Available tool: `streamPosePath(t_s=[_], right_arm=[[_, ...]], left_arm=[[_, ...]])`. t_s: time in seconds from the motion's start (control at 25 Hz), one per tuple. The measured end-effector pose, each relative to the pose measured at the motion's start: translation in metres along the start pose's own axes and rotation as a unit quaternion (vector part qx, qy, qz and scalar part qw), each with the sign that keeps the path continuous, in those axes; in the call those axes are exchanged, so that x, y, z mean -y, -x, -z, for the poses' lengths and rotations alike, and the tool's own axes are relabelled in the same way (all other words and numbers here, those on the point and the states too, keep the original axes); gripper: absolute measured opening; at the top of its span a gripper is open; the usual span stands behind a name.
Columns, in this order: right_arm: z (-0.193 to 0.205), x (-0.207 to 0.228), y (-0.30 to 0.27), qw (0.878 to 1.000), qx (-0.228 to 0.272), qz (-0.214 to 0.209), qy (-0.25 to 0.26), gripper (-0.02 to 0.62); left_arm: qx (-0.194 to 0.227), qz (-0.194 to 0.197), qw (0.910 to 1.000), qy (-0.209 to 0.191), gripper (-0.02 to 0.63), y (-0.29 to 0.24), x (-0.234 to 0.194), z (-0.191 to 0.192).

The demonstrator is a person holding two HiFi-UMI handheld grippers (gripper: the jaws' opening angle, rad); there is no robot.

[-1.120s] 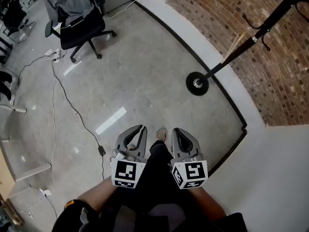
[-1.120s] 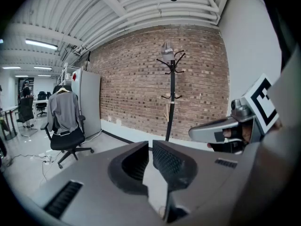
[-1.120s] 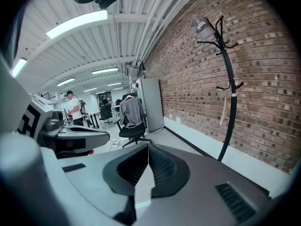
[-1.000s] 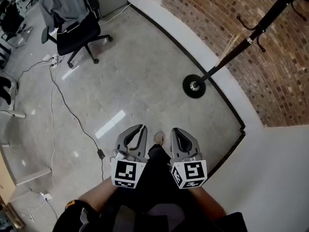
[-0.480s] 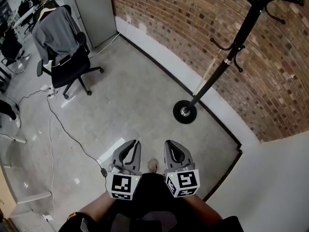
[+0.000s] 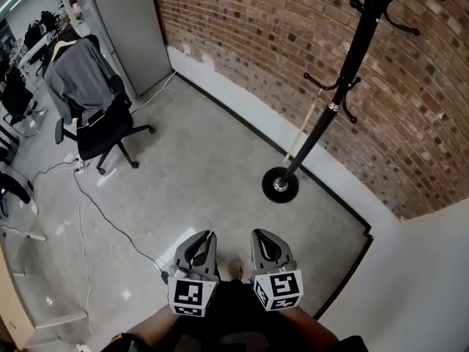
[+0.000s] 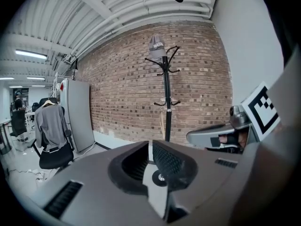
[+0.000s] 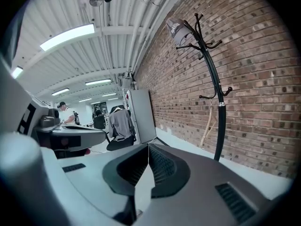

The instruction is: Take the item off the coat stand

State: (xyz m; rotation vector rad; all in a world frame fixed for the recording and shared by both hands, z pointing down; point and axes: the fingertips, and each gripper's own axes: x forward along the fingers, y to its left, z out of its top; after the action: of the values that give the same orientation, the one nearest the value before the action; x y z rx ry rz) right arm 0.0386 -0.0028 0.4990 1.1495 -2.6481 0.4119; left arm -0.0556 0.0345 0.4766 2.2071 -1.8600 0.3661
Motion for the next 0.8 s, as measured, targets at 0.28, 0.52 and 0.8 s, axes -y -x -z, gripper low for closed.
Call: streamPosePath(t_s=[0.28, 0.52, 0.8], right_arm=[[-0.012, 0.03, -0.018, 0.999, 0.001, 0.044, -0.008, 0.015], [-0.031, 0.044, -0.054, 0.996, -0.002, 0.087, -0.013, 0.015], [-0.059, 0.043, -0.113, 0.993, -0.007, 0.115, -0.007, 0.015]], left_arm=[[0.001, 0.052, 0.9985, -0.017, 0.058, -0.046, 0.001, -0.015], [0.004, 0.101, 0.9945, -0.026, 0.058, -0.09, -0.022, -0.033], [0.016, 0.136, 0.9902, -0.025, 0.058, -0.135, -0.07, -0.055]])
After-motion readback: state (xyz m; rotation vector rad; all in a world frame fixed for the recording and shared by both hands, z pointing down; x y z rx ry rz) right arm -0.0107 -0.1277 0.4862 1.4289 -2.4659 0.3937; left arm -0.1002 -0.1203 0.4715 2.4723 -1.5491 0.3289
